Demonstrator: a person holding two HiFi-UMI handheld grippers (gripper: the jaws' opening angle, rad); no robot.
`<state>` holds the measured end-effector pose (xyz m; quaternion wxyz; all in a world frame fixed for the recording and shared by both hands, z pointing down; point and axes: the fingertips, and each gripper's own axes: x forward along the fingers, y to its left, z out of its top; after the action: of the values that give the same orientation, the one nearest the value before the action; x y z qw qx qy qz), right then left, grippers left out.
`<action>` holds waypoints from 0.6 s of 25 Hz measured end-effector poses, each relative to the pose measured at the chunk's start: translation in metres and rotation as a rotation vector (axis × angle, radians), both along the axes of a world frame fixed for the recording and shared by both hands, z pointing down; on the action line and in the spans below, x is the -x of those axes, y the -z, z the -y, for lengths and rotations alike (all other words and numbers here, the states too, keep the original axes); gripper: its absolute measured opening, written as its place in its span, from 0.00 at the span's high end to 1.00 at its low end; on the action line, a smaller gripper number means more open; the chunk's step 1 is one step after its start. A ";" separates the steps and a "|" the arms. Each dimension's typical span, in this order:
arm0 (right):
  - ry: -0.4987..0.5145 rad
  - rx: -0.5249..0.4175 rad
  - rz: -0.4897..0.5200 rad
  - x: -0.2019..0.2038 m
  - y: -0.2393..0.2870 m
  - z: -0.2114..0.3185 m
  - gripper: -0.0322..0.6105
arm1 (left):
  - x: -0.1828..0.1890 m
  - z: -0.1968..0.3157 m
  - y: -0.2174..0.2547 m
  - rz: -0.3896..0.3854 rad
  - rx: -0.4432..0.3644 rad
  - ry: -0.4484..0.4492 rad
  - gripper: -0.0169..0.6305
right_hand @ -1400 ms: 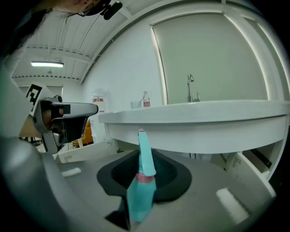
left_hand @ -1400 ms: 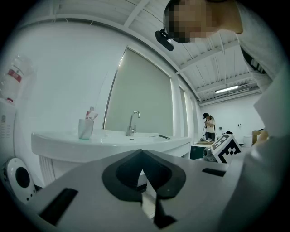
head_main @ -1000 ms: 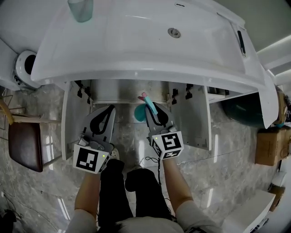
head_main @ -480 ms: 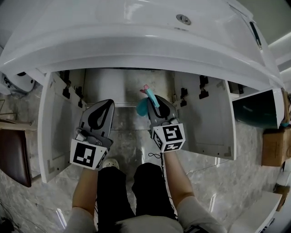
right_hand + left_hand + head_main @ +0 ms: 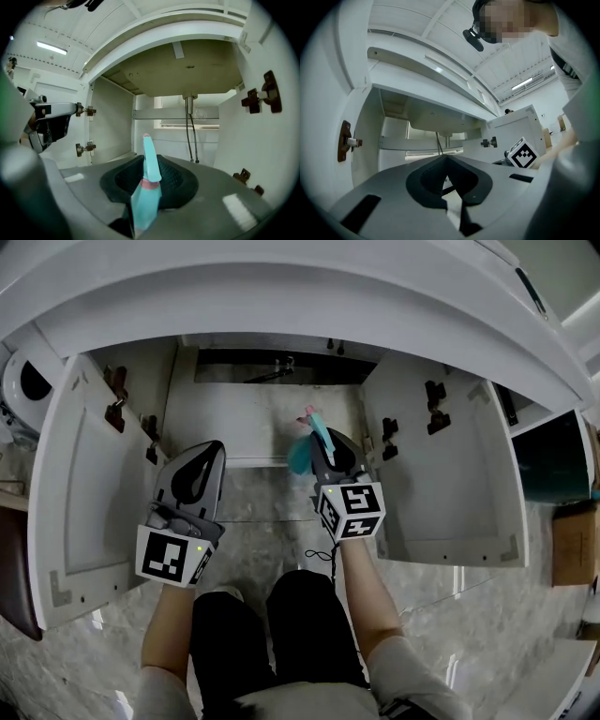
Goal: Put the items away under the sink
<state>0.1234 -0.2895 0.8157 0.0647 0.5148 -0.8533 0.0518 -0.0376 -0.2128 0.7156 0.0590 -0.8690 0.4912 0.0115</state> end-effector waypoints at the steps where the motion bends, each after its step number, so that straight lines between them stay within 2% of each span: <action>1: -0.007 0.003 0.001 -0.003 -0.005 0.002 0.80 | -0.001 0.000 -0.005 0.004 0.003 -0.003 0.98; 9: -0.064 -0.004 -0.017 -0.025 -0.028 0.028 0.80 | -0.002 -0.001 -0.021 -0.027 0.025 -0.014 0.98; 15: -0.127 -0.001 -0.045 -0.040 -0.036 0.056 0.80 | -0.004 0.000 -0.026 -0.020 0.027 -0.033 0.98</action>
<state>0.1633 -0.3458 0.8513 0.0801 0.5690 -0.8173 0.0441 -0.0334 -0.2132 0.7419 0.0421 -0.8774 0.4776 0.0147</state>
